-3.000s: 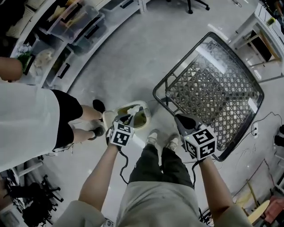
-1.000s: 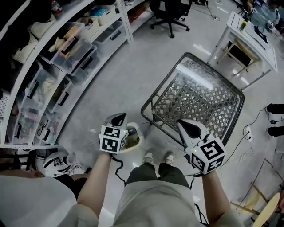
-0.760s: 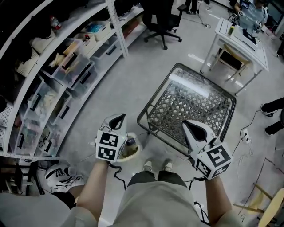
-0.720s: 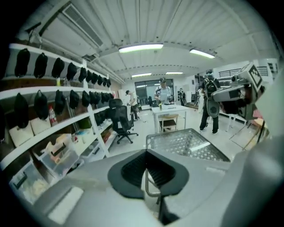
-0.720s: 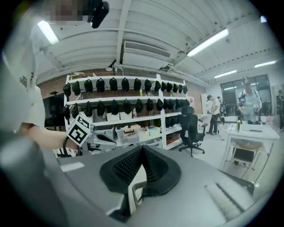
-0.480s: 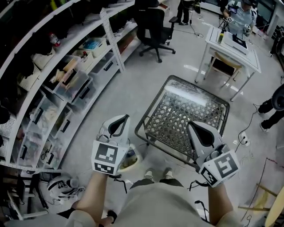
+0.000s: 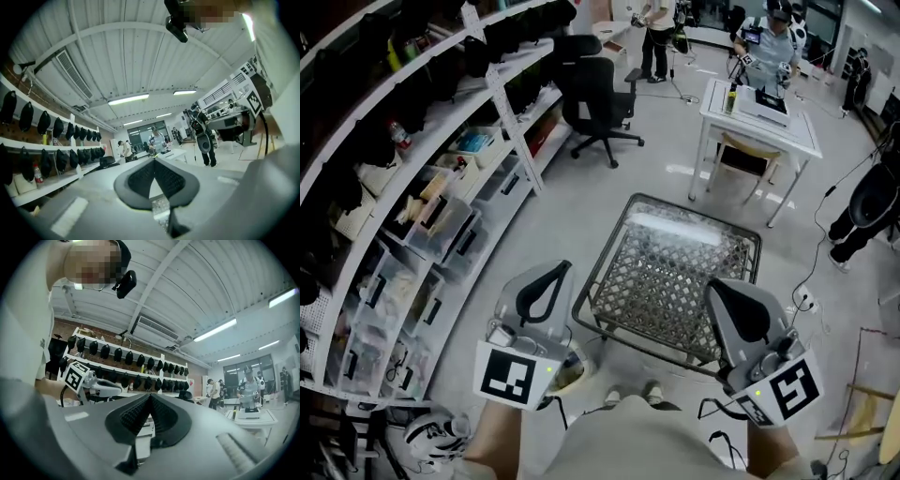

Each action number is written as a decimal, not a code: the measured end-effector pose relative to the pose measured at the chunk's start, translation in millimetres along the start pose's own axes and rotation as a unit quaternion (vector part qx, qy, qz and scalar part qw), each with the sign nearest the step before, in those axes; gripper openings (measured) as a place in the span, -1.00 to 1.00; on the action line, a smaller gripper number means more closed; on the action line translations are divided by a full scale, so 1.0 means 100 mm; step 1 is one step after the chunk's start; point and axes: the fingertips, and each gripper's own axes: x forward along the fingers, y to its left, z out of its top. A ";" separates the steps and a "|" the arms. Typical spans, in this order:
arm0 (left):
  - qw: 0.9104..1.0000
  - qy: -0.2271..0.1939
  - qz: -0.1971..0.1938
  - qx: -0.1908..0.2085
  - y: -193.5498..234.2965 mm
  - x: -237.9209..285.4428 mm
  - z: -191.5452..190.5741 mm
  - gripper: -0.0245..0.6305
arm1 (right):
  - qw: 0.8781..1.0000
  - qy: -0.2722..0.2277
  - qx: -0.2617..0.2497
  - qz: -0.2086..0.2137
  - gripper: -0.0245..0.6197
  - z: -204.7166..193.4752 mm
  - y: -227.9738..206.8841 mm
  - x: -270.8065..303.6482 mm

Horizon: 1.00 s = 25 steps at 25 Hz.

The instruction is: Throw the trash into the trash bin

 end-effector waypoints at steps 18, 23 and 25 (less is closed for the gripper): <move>1.000 -0.006 -0.028 -0.008 -0.25 0.12 0.11 -0.92 | 1.000 -0.001 -0.005 -0.027 -0.91 0.00 -0.18 -0.24; 1.000 -0.006 -0.026 -0.015 -0.24 0.17 0.12 -0.92 | 1.000 0.001 -0.007 -0.022 -0.91 0.02 -0.20 -0.20; 0.999 -0.005 -0.028 -0.015 -0.25 0.21 0.14 -0.92 | 1.000 0.002 -0.006 -0.024 -0.91 0.03 -0.24 -0.19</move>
